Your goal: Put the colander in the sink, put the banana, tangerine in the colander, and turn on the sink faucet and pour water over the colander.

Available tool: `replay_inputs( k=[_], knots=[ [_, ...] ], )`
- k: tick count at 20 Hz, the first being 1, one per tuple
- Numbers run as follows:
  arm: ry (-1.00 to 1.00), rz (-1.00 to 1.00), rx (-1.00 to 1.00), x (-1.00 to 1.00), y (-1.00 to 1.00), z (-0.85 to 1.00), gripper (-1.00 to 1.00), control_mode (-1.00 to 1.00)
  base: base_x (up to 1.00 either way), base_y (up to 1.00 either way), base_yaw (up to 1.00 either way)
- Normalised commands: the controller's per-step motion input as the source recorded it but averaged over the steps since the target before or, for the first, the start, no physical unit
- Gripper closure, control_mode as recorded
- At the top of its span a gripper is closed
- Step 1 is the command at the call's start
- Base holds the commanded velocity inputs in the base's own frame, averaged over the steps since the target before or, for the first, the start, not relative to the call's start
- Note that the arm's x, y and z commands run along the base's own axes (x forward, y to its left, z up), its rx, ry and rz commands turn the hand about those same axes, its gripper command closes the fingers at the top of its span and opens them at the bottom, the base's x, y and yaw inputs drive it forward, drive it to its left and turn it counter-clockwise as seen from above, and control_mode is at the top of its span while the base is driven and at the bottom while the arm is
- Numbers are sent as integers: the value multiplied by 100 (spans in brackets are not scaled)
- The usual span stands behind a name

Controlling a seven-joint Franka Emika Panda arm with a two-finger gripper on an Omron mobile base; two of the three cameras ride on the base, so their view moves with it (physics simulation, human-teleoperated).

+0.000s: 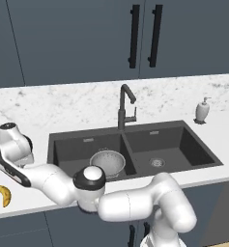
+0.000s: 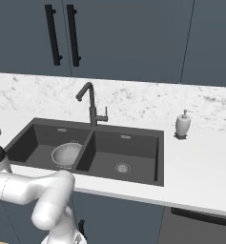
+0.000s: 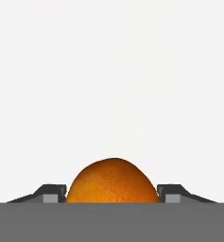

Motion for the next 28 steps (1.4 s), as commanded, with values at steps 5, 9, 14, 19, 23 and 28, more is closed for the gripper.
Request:
replay_inputs(
  k=[5,9,14,19,23,28],
  knots=[
    [-6,0,0,3,-8,-5,100,-100,0,0,0],
    [-1,-8,0,-24,-69,-3,100,-100,0,0,0],
    [-3,-15,0,-50,-94,0,100,-100,0,0,0],
    [-2,-16,0,-49,-100,0,100,-100,0,0,0],
    [0,-13,0,-32,-100,0,100,-100,0,0,0],
    [0,-9,0,-20,-100,0,100,-100,0,0,0]
  ],
)
